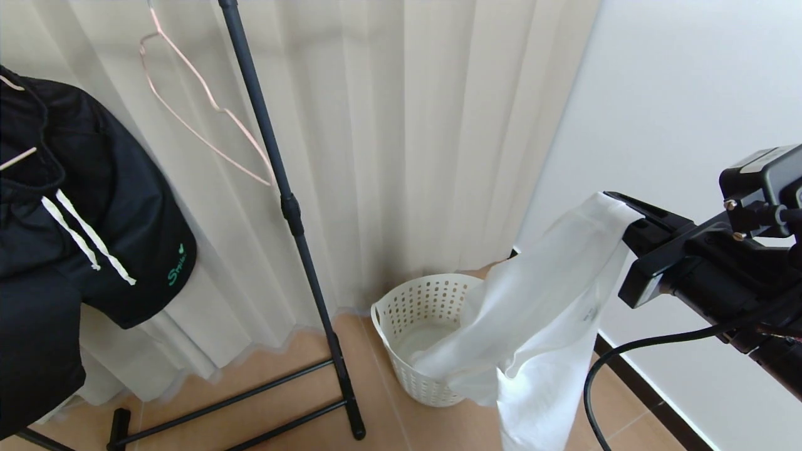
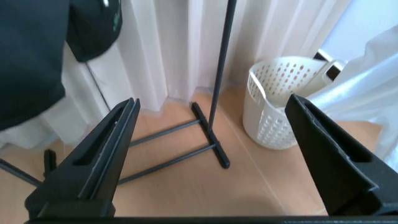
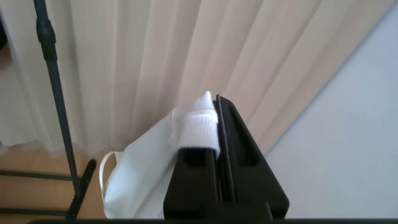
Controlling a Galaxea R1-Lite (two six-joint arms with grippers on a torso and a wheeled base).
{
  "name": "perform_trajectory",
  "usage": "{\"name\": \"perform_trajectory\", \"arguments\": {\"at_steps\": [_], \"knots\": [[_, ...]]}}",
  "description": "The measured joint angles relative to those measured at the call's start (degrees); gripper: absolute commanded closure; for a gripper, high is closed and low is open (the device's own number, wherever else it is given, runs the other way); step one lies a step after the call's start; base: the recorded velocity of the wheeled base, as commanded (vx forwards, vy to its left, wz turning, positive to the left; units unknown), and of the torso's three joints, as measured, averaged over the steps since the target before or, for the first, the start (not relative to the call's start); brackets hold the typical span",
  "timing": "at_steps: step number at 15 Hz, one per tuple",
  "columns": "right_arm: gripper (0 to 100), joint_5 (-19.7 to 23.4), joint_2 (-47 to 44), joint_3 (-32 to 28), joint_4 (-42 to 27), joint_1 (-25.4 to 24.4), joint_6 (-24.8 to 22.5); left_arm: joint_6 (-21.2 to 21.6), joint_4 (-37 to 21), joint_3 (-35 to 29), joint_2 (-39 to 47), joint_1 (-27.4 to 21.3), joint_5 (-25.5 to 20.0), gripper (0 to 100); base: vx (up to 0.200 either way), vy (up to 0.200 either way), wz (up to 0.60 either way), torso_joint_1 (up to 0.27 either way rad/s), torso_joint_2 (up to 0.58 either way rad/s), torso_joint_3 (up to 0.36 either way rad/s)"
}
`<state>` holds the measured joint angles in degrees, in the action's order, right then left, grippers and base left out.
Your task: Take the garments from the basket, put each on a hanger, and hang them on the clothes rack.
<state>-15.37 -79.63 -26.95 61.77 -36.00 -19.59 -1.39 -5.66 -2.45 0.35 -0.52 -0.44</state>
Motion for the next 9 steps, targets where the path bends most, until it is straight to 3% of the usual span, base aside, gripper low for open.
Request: {"name": "perform_trajectory", "arguments": {"at_steps": [9], "knots": [[100, 0.1, -0.02, -0.05, 0.02, -0.02, 0.02, 0.02, 0.0, -0.05, 0.0, 0.0, 0.0, 0, 0.0, 0.0, 0.0, 0.18, -0.53, -0.166]]}}
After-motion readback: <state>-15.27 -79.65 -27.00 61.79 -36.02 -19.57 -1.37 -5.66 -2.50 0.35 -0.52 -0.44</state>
